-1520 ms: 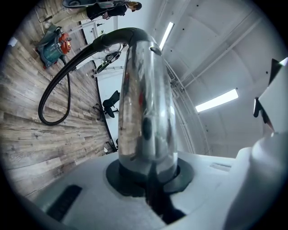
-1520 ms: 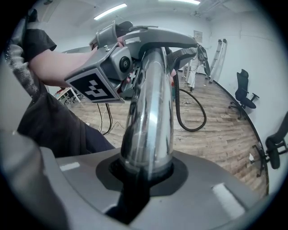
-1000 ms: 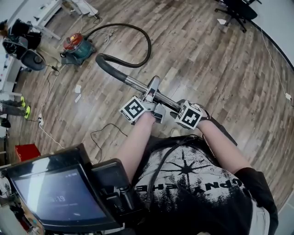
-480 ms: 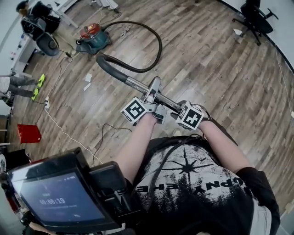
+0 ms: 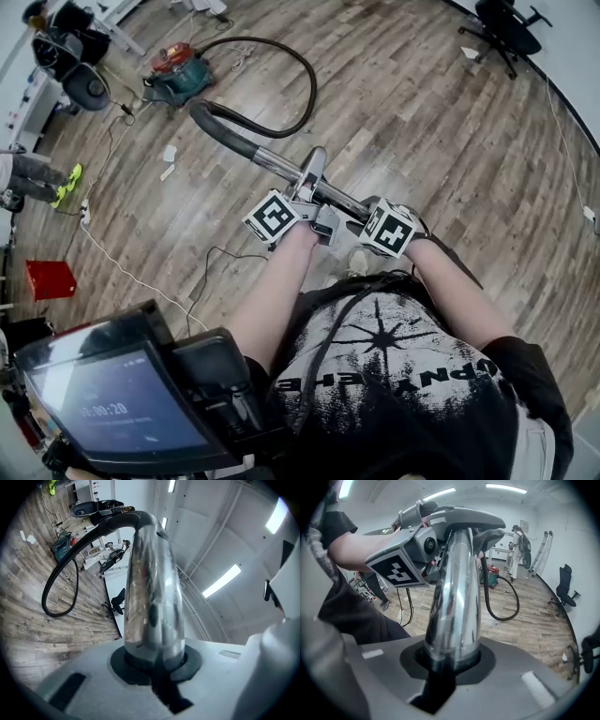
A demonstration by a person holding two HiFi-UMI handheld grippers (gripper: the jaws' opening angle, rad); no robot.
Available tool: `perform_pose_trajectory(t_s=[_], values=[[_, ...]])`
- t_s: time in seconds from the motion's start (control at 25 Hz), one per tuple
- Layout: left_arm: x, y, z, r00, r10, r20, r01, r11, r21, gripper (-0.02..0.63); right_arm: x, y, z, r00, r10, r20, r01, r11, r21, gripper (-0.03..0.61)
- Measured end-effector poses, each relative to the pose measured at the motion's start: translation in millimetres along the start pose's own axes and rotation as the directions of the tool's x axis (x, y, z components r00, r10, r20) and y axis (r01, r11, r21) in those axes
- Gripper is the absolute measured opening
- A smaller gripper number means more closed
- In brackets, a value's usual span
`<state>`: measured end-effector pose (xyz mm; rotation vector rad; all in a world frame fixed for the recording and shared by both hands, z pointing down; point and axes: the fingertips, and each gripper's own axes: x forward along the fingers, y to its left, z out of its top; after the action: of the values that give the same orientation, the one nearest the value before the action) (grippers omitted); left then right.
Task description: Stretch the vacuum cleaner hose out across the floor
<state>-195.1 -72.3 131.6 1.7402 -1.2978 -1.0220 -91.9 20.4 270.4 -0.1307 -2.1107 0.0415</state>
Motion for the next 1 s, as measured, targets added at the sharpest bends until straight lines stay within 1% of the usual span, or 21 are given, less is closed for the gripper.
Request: perform_pose_trajectory(t_s=[0.08,0.2,0.24,0.28,0.32,0.36,0.4,0.44,0.56,0.64,0.68,0.76,0.84,0.92,1.0], values=[[-12.3,1.5,-10.0,1.0,0.007,-0.015,-0.007,1.0,-0.004,0.04,0.4,12.6,-8.2,1.0,-0.014,-0.013,0.014,1.0,0.01,0.081],[-30.8,13.1,-33.6,0.996,0.067,-0.062,-0.066,0.998,0.004,0.04,0.9,32.7,-30.5,0.999,-0.028,-0.042,0.03,0.998,0.05,0.081],[-32.6,10.7,-45.7,0.996,0.044,-0.071,-0.046,0.999,-0.026,0.04,-0.4,39.3,-40.9,0.998,-0.032,-0.055,0.035,0.997,0.066,0.081],[-32.6,5.4,-59.1,0.997,-0.001,-0.074,-0.005,0.998,-0.07,0.04,-1.6,45.5,-51.9,0.997,-0.037,-0.066,0.042,0.996,0.08,0.081],[-33.4,2.7,-71.7,0.996,-0.029,-0.081,0.021,0.995,-0.097,0.04,-2.1,50.9,-62.2,0.996,-0.042,-0.074,0.049,0.995,0.092,0.08],[-36.5,5.1,-82.5,0.995,-0.023,-0.099,0.013,0.995,-0.094,0.04,-1.8,55.9,-71.5,0.996,-0.047,-0.077,0.055,0.993,0.106,0.08],[-41.0,9.6,-92.2,0.993,0.0,-0.12,-0.009,0.997,-0.079,0.04,-0.9,61.0,-80.0,0.996,-0.05,-0.08,0.059,0.991,0.12,0.08],[-44.8,11.4,-101.4,0.991,0.004,-0.133,-0.015,0.997,-0.082,0.04,-0.1,66.4,-88.0,0.995,-0.051,-0.085,0.062,0.989,0.132,0.08],[-51.0,5.8,-124.4,0.991,-0.018,-0.135,-0.004,0.987,-0.159,0.04,-3.3,81.1,-106.7,0.994,-0.042,-0.104,0.058,0.986,0.154,0.08],[-51.4,-4.4,-135.9,0.993,-0.041,-0.111,0.014,0.971,-0.239,0.04,-9.4,86.5,-115.2,0.993,-0.037,-0.112,0.053,0.987,0.15,0.08],[-52.2,-7.8,-139.5,0.993,-0.048,-0.106,0.023,0.973,-0.231,0.04,-12.4,89.0,-119.0,0.993,-0.035,-0.113,0.051,0.988,0.146,0.08],[-54.7,-13.4,-145.1,0.993,-0.051,-0.103,0.032,0.983,-0.18,0.04,-18.2,94.2,-126.3,0.994,-0.031,-0.108,0.046,0.989,0.138,0.08],[-54.6,-22.2,-153.1,0.995,-0.052,-0.089,0.038,0.987,-0.155,0.04,-26.1,96.3,-135.7,0.995,-0.029,-0.1,0.041,0.992,0.123,0.081],[-51.5,-32.8,-166.0,0.997,-0.043,-0.064,0.033,0.988,-0.15,0.04,-38.4,95.8,-150.4,0.995,-0.018,-0.099,0.028,0.994,0.102,0.081],[-49.0,-45.9,-183.7,0.999,-0.031,-0.027,0.025,0.984,-0.177,0.04,-54.2,95.2,-167.4,0.995,-0.006,-0.095,0.013,0.998,0.067,0.081]])
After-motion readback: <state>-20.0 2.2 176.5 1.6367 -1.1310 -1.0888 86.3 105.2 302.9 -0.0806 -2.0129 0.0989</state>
